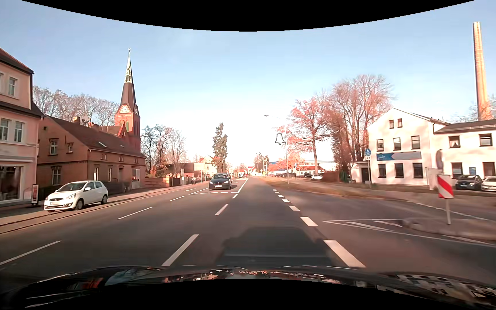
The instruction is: Follow the waypoints while adhering to traffic rules and regulations
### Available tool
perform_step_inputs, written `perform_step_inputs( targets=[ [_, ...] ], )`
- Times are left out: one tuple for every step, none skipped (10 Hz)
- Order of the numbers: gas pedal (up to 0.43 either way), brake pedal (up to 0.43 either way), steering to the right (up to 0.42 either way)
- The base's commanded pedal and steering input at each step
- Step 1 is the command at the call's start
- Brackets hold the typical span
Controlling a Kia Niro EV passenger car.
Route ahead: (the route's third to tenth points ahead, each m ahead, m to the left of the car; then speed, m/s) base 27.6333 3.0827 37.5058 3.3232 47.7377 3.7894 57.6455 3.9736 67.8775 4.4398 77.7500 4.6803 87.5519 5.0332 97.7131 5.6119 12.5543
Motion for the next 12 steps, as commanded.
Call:
perform_step_inputs(
  targets=[
    [0.118, 0.0, -0.013],
    [0.118, 0.0, -0.013],
    [0.118, 0.0, -0.013],
    [0.118, 0.0, -0.013],
    [0.118, 0.0, -0.013],
    [0.118, 0.0, -0.013],
    [0.118, 0.0, -0.013],
    [0.118, 0.0, -0.012],
    [0.118, 0.0, -0.01],
    [0.118, 0.0, -0.007],
    [0.118, 0.0, -0.006],
    [0.118, 0.0, -0.007]
  ],
)
